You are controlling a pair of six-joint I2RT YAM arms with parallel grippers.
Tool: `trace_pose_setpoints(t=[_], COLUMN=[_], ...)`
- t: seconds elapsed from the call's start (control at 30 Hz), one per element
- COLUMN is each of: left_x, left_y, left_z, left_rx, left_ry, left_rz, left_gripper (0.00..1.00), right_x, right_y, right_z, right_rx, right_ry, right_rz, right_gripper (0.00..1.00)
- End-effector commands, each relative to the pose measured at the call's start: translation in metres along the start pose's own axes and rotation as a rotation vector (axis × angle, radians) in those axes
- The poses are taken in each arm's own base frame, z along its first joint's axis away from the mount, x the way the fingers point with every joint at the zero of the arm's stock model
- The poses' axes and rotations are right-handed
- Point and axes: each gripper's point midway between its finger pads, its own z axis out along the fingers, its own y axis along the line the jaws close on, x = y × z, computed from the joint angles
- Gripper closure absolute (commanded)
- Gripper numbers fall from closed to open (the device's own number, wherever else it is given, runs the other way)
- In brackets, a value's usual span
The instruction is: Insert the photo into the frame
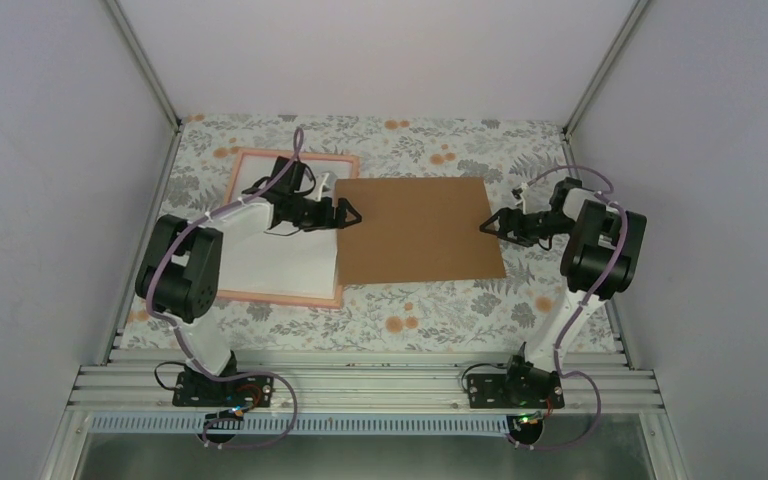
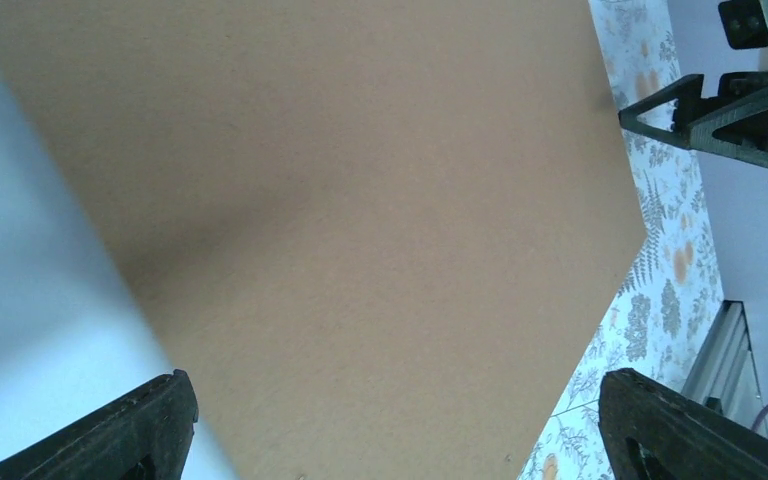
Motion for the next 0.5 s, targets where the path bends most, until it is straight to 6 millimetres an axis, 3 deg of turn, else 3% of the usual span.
trace_pose_setpoints(t=[0.0, 0.3, 0.47], left_x=[-0.003, 0.002, 0.0], left_y=[-0.004, 0.047, 0.043], left_z=[-0.021, -0.01, 0.0], left_rx=[-0.027, -0.129, -0.055], left_ry=[-0.042, -0.007, 0.004], left_rz=[0.063, -0.051, -0.054], left_gripper=[0.0, 0.02, 0.03], right_x=[0.012, 0.01, 0.011], right_y=[-0.012, -0.016, -0.016], right_z=[0.002, -0.001, -0.002], right_rx=[0.069, 0.096, 0.096], right_ry=[0.04, 0.032, 0.035], right_rz=[0.052, 0.045, 0.043], right_gripper=[0.07, 0.07, 0.06])
